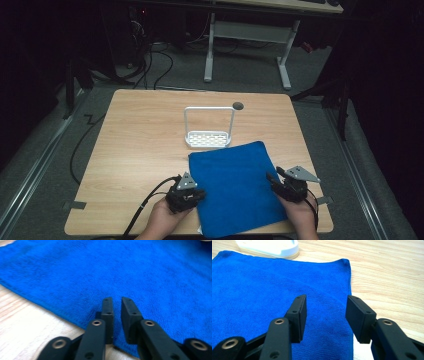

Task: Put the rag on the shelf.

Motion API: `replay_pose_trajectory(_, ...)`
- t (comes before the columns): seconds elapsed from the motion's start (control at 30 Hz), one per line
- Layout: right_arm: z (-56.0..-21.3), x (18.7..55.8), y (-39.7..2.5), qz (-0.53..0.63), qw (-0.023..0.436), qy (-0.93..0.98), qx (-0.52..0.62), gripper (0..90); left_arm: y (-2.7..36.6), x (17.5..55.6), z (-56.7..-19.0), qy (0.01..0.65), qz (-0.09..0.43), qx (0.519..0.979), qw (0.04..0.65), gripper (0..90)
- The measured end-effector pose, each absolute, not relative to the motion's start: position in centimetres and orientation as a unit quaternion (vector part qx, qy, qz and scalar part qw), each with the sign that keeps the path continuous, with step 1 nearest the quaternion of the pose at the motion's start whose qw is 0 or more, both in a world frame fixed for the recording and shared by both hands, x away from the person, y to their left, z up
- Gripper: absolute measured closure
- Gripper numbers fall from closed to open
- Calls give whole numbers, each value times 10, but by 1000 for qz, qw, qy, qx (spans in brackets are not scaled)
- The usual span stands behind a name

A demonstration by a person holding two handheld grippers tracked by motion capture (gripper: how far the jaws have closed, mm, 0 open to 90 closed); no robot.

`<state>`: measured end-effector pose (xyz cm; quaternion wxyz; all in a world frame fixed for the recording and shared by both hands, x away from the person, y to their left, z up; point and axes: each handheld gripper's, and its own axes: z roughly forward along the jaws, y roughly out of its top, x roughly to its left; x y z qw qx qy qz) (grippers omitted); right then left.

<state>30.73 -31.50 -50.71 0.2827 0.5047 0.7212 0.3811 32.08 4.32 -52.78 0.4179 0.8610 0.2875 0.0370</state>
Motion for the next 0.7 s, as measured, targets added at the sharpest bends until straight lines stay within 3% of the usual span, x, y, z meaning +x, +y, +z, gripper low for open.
replay_pose_trajectory(0.27,-507,307,-315,381,281,721,506,526,41,320,-530,281,41,867,409,869)
replay_pose_trajectory(0.7,-508,309,-318,379,265,727,507,657,59,317,-530,279,14,868,409,870)
